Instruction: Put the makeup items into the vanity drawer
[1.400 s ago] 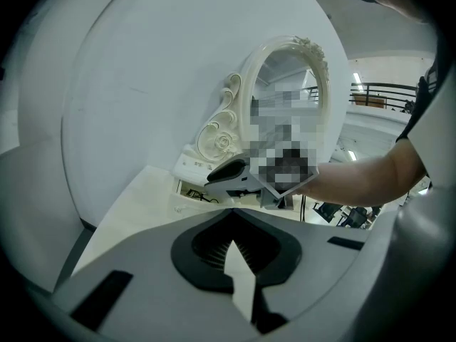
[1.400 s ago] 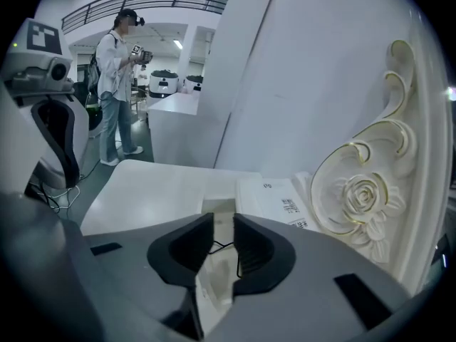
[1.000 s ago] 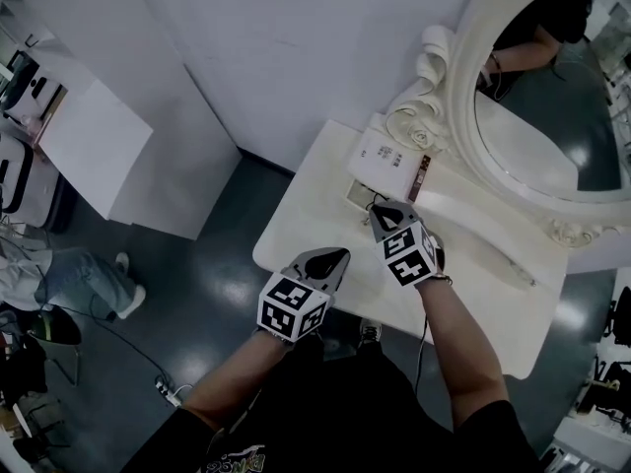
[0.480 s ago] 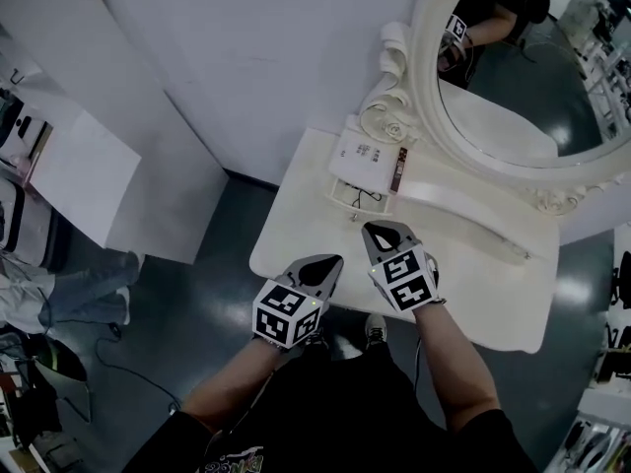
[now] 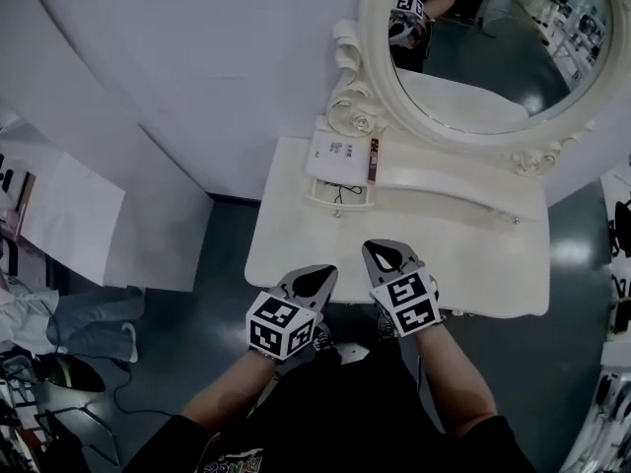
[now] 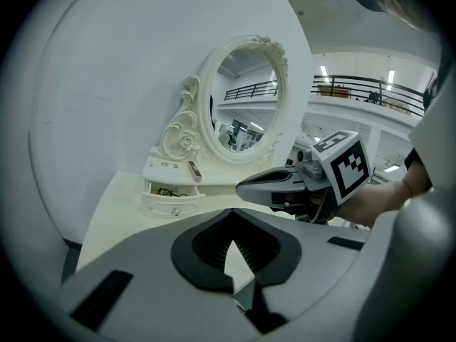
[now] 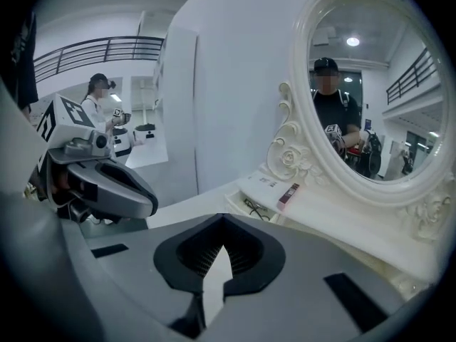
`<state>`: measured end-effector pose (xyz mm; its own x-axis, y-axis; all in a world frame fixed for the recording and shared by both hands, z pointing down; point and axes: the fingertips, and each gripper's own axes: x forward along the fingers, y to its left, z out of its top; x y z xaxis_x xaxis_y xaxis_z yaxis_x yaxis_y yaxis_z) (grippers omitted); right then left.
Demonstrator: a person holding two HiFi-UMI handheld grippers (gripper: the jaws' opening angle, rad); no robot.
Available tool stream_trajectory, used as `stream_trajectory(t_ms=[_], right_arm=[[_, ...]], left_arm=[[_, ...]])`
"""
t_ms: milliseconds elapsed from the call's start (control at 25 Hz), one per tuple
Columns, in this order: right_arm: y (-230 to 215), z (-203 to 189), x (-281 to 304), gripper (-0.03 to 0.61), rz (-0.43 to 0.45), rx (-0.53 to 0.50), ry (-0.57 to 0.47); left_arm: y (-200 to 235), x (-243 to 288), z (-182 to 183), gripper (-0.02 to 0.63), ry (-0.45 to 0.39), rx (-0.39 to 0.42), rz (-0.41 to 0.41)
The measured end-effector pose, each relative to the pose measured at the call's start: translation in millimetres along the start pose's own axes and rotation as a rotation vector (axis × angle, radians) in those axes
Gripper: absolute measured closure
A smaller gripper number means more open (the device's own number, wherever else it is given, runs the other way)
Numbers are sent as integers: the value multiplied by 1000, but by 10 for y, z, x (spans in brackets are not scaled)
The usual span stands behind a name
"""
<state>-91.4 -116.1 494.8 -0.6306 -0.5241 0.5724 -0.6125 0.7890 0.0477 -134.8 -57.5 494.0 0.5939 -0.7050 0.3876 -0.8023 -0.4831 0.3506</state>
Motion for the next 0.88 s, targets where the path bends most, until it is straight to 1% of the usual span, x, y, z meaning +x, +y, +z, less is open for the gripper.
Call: stream_trajectory(t_ms=[240, 440, 640, 880], right_arm=[[-17, -153, -327, 551, -25, 69, -17], [-98, -384, -609, 551, -13, 115, -21], [-177, -554, -871, 551, 23, 116, -21], [-256, -747, -1216, 551, 49, 127, -38]], left_arm=[[-128, 38, -36, 609, 11, -1, -1], [-344, 73, -43, 609, 4, -13, 14], [-666, 199, -77, 609, -6, -34, 35], [-1083, 373, -130, 609, -8, -31, 44]])
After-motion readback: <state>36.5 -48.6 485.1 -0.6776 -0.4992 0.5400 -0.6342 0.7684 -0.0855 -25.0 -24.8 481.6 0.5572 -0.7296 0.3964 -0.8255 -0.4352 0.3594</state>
